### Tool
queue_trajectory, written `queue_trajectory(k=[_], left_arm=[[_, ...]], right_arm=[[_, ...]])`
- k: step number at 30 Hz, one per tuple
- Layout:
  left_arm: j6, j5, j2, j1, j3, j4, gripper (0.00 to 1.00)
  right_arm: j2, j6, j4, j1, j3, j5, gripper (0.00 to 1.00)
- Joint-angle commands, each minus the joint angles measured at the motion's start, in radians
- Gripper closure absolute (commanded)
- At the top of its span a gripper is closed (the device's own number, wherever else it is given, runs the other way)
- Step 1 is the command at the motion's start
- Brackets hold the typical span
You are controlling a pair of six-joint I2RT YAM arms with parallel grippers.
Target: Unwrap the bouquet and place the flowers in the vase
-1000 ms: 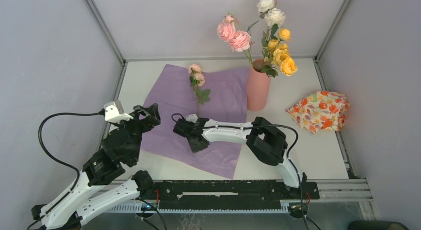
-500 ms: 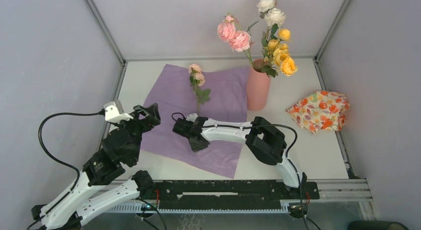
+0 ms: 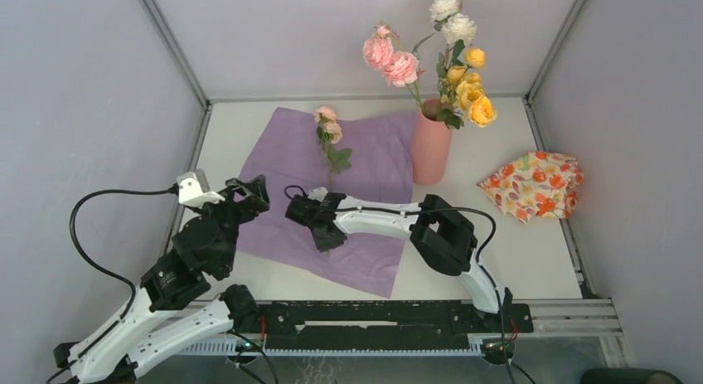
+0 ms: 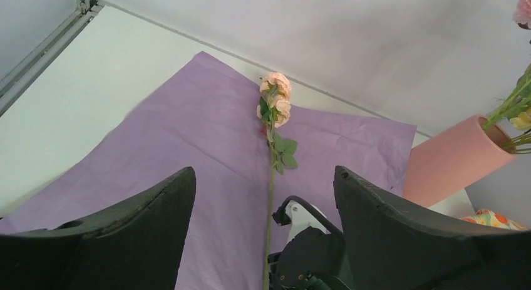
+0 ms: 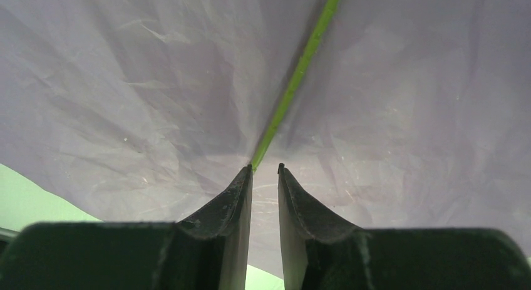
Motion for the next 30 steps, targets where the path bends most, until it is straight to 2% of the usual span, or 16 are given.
queue_trajectory(k=[1,21,30], left_arm=[[-0.018,0.002,-0.010,0.008,-0.011,0.016,0.15],[-0.026,0.006,-0.018,0.008,-0.027,0.016,0.15],[-0.032,0.021,-0.014,0.009,-0.030,0.019,0.15]], right_arm=[[0.026,0.023,0.013,-0.002,0.045,-0.018,0.71],[0.087,0.044,-0.008,-0.013,0.035,-0.060,0.72],[0.054,0.061,0.013,-0.023,-0.026,-0.060,0.98]])
